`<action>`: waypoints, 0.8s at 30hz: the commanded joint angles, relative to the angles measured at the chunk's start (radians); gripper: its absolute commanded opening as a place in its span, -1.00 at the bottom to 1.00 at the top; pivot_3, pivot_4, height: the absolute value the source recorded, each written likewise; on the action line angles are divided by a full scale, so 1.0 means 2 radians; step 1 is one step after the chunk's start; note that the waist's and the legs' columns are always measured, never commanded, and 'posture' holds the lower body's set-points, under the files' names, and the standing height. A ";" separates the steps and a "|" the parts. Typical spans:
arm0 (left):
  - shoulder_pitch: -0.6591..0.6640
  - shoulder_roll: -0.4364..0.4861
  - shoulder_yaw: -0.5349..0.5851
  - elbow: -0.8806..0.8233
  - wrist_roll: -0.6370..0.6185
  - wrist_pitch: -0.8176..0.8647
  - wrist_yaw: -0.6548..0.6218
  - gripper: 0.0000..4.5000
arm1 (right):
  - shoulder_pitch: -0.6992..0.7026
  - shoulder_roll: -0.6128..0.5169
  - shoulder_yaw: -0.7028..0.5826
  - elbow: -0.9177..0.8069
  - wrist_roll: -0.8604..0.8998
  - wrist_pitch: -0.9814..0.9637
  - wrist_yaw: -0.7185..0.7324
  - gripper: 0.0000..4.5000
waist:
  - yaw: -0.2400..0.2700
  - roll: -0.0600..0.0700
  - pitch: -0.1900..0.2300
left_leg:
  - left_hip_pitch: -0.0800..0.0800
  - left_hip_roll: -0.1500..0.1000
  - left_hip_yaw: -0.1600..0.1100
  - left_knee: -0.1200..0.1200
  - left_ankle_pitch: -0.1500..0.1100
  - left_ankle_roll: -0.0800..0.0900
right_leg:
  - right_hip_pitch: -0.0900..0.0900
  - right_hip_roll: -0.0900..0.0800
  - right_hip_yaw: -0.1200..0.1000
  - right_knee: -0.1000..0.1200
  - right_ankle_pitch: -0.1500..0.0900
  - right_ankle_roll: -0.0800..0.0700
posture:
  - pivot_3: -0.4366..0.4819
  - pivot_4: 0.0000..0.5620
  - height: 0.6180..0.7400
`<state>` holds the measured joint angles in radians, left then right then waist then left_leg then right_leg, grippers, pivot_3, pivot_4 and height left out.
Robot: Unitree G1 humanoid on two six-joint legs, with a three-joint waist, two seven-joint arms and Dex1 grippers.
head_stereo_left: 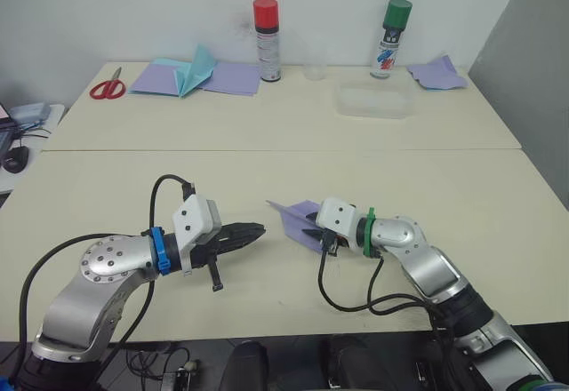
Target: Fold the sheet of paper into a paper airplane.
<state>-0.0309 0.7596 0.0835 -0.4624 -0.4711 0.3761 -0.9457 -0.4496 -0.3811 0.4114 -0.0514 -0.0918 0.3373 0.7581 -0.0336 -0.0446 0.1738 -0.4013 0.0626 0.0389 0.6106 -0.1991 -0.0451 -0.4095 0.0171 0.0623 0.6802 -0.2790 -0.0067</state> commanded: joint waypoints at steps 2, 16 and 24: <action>-0.006 -0.002 0.004 -0.013 -0.006 0.001 0.005 -1.00 | -0.011 0.008 -0.023 -0.012 0.022 0.029 0.004 -0.53 | 0.000 0.000 0.000 | 0.000 0.000 0.000 0.000 0.000 0.000 | 0.000 0.000 0.000 0.000 0.000 0.000 | -0.05 -0.47 1.00; -0.063 -0.004 -0.012 -0.012 -0.019 0.029 0.007 -1.00 | 0.010 0.010 -0.127 -0.066 0.096 0.144 -0.030 -0.97 | 0.002 0.000 0.000 | 0.000 0.000 0.000 0.000 0.000 0.000 | 0.000 0.000 0.000 0.000 0.000 0.000 | -0.05 -0.47 1.00; -0.182 -0.002 -0.057 0.019 -0.050 0.094 -0.041 -1.00 | 0.042 0.035 -0.231 -0.125 0.094 0.274 -0.167 -0.97 | 0.000 0.000 0.000 | -0.001 -0.001 0.000 0.001 0.000 0.000 | 0.001 0.001 0.000 0.000 0.000 0.001 | -0.05 -0.47 1.00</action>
<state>-0.3716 0.7554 -0.0168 -0.4234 -0.5552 0.5635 -1.0060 -0.3607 -0.3162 -0.0079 -0.2614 0.1014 0.8532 0.4802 -0.0345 -0.0448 0.1737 -0.4024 0.0605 0.0386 0.6119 -0.1991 -0.0452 -0.4088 0.0187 0.0628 0.6800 -0.2783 -0.0055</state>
